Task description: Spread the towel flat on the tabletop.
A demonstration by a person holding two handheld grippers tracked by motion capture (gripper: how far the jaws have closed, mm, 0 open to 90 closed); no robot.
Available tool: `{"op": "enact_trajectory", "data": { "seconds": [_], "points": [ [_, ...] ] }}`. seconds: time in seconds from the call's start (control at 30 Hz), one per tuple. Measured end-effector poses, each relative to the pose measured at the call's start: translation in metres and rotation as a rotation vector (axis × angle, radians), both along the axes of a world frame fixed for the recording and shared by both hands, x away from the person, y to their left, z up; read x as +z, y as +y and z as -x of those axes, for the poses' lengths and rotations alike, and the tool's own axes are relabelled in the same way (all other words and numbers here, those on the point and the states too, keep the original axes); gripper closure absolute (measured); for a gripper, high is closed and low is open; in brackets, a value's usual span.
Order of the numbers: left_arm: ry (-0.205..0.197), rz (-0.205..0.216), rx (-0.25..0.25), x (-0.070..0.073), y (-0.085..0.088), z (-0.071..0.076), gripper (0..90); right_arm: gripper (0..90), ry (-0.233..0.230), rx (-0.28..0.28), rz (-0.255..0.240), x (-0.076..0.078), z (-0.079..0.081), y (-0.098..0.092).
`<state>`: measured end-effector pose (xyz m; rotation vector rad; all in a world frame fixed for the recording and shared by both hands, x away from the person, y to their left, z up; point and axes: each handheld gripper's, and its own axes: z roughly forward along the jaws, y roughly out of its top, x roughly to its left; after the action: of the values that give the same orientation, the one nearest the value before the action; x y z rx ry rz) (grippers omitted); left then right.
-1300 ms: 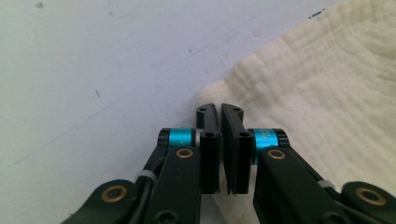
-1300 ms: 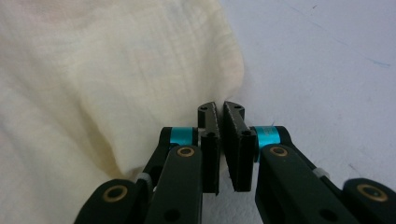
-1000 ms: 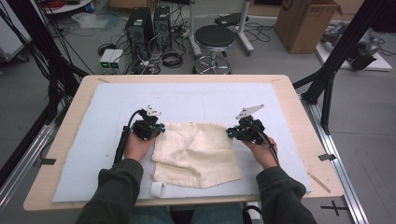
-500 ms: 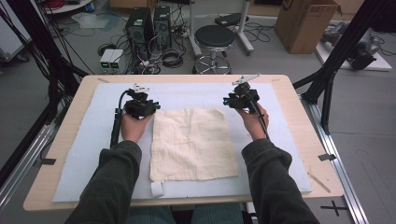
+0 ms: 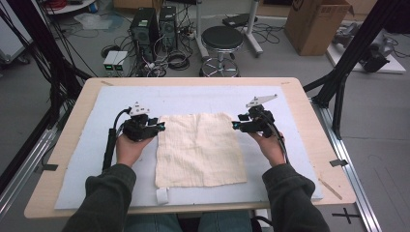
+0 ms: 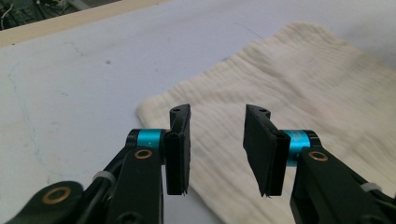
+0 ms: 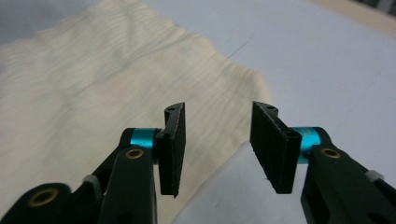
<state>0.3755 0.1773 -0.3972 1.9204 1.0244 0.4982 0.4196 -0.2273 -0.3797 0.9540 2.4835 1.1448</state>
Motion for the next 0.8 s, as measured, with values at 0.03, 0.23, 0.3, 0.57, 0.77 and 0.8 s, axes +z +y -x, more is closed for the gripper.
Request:
{"op": "enact_trajectory", "data": {
  "seconds": [0.03,0.23,0.3,0.57,0.77,0.8],
  "points": [
    [-0.007,0.003,-0.011,0.0,0.001,0.006,59.1,52.5,-0.003,0.012,-0.005,0.001,0.003,0.0],
    [-0.02,-0.038,-0.114,-0.003,0.002,0.045,56.4,52.6,-0.055,0.093,-0.006,-0.001,0.043,0.001],
    [-0.016,-0.03,-0.151,-0.006,0.001,0.057,54.8,52.3,-0.05,0.109,-0.012,-0.006,0.055,-0.002],
    [-0.002,-0.052,-0.281,-0.024,0.003,0.094,51.8,51.6,-0.042,0.182,-0.007,-0.03,0.098,-0.004],
    [0.035,-0.079,-0.326,-0.037,0.001,0.101,52.7,56.2,-0.004,0.227,0.0,-0.041,0.11,-0.003],
    [0.03,-0.101,-0.327,-0.039,-0.001,0.102,54.3,56.6,0.007,0.231,-0.004,-0.043,0.111,-0.004]
  ]
}}
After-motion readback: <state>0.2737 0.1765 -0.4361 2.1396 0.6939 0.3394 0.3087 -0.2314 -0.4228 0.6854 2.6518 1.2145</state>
